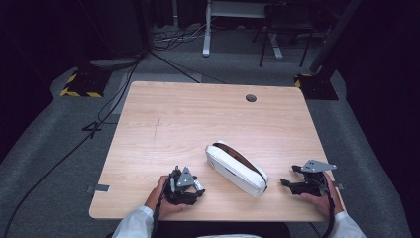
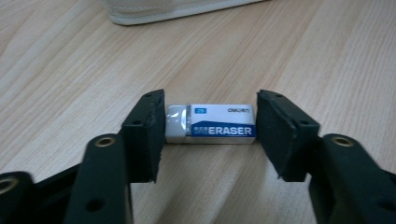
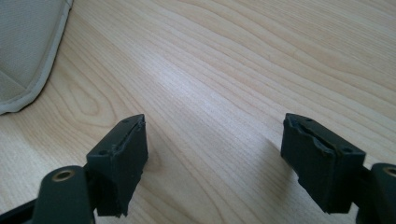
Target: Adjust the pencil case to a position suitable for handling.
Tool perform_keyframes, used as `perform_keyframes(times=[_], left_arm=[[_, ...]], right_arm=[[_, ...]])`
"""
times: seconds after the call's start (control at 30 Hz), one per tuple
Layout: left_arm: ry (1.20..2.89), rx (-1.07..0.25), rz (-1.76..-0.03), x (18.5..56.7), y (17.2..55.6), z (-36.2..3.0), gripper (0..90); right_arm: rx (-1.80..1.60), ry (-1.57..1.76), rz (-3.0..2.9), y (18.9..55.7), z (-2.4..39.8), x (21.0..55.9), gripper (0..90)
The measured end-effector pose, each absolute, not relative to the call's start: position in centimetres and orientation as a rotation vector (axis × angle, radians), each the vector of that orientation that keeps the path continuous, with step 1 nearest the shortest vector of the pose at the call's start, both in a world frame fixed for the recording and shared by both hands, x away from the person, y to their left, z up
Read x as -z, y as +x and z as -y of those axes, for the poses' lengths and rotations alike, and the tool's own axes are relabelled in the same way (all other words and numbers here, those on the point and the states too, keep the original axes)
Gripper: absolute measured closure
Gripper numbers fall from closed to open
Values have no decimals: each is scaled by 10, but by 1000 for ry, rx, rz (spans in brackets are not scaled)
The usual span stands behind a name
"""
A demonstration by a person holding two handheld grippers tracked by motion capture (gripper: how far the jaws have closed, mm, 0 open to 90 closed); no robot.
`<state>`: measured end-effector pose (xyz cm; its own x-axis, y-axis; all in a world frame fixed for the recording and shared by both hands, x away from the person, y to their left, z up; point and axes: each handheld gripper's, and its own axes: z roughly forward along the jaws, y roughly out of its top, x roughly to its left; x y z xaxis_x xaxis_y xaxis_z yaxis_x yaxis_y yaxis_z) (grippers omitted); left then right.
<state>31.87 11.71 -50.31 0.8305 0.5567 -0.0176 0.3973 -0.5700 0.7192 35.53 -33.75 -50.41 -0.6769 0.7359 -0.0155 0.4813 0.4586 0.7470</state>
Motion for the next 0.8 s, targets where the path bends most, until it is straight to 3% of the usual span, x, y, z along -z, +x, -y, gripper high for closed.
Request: perform_keyframes(times=[0.8], left_arm=[[2247, -283, -639, 502, 312, -125, 483]], right_arm=[[-1067, 1030, -2393, 355, 338, 504, 227]])
